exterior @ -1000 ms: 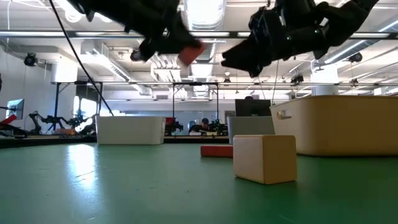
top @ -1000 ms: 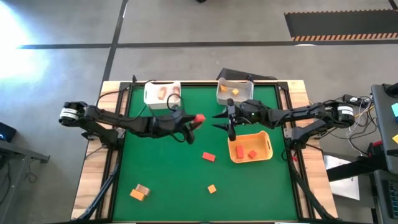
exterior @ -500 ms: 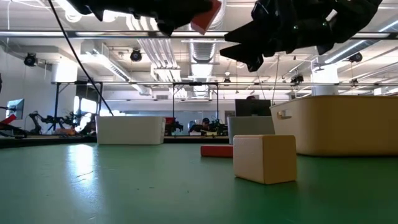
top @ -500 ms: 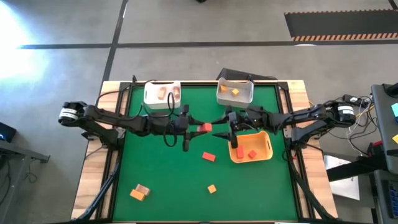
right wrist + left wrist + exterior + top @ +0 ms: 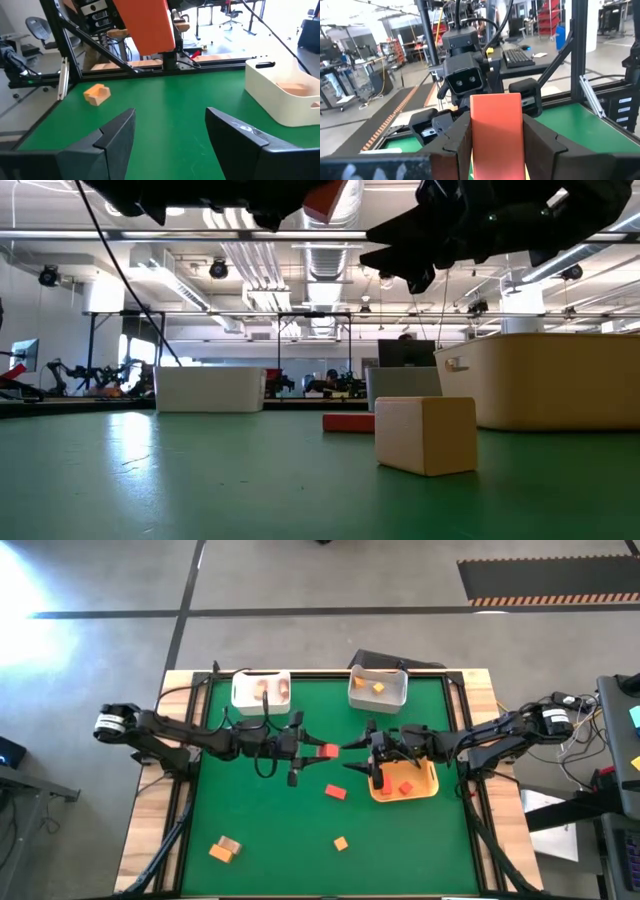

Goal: Sort & place blocks by color
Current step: Put the orange block into the yellow bin

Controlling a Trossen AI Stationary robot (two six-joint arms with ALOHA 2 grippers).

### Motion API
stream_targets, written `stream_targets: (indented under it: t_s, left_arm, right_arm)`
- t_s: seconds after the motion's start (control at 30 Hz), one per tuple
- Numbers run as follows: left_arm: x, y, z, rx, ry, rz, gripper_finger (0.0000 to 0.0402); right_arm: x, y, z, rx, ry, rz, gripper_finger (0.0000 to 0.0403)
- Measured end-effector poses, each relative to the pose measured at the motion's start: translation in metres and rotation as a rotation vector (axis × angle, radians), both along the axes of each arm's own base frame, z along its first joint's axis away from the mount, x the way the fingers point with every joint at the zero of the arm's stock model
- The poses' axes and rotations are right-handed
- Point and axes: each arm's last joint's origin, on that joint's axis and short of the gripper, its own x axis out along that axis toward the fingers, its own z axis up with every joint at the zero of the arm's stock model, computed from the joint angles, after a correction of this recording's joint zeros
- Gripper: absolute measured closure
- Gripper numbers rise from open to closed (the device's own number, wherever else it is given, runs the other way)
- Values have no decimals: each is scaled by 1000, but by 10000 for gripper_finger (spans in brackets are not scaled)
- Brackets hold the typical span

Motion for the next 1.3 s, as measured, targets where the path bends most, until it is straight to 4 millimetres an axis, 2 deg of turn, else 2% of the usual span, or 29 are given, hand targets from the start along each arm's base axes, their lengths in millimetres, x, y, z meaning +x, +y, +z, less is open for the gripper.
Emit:
stream_targets:
  t_s: [0.23,0.83,1.07,1.3]
  left_arm:
    - [-5,0,-6,-2,-58,-3,286]
    - [-6,4,-7,-2,-57,10,286]
    - [-6,4,-8,-4,-56,10,286]
    - [-6,4,-7,-29,-68,9,286]
  right_arm:
    - [0,0,1,-30,-11,-1,172]
    - [0,-1,2,-54,-23,-25,174]
    - [0,-3,2,-52,-21,-103,174]
    - [3,-5,8,-93,-41,-152,142]
